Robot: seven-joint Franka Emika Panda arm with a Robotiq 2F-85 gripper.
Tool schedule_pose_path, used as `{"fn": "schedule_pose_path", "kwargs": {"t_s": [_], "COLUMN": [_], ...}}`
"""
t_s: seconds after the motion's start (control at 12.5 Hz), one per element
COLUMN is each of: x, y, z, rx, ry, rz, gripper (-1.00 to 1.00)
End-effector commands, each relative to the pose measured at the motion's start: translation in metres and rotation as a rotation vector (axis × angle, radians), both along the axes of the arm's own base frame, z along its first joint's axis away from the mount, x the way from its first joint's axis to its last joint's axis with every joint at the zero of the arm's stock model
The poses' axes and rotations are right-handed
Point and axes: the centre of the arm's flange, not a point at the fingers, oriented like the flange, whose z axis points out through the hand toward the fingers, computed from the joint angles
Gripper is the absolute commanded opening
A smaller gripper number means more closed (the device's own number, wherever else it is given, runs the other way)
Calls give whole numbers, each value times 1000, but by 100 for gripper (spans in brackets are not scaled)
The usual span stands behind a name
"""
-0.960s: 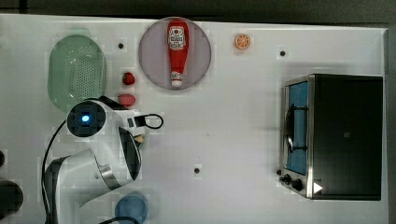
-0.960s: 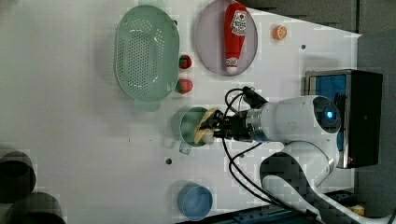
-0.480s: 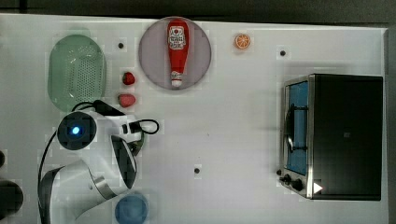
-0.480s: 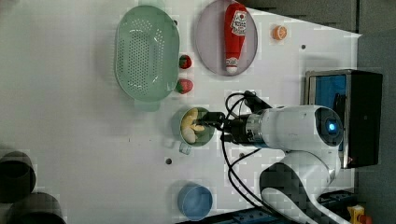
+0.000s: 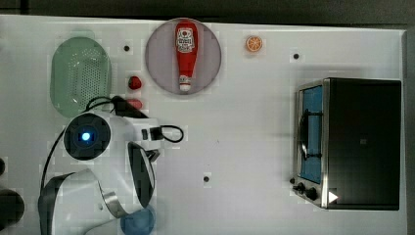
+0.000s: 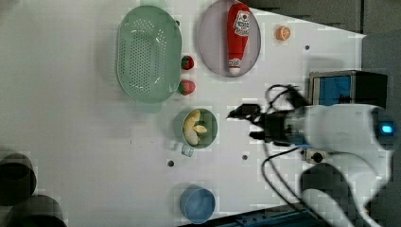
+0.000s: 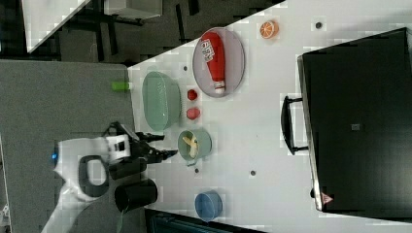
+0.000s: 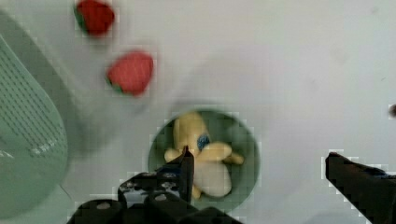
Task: Pick Banana and place it in mug.
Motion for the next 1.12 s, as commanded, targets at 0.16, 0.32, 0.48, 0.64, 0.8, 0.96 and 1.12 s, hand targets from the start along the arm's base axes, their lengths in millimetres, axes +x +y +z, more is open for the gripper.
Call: {"fn": "schedule_pose_path", "kwargs": {"t_s": [0.16,0.32,0.48,0.64,0.8,0.96,1.12], "x": [20,16,16,10,11,7,7], "y": [-79,-121,-156,-187,-212,-230,-232], "z": [137,178,211,229,245,245,241], "rx": [-17,-19,-10,-8,-3,-21,-21], "ry": [-106,-80,-71,-12,-29,-9,2], "rz": [-150,-230,-276,-273,-305,-269,-250], "gripper": [100,100,100,100,100,100,100]}}
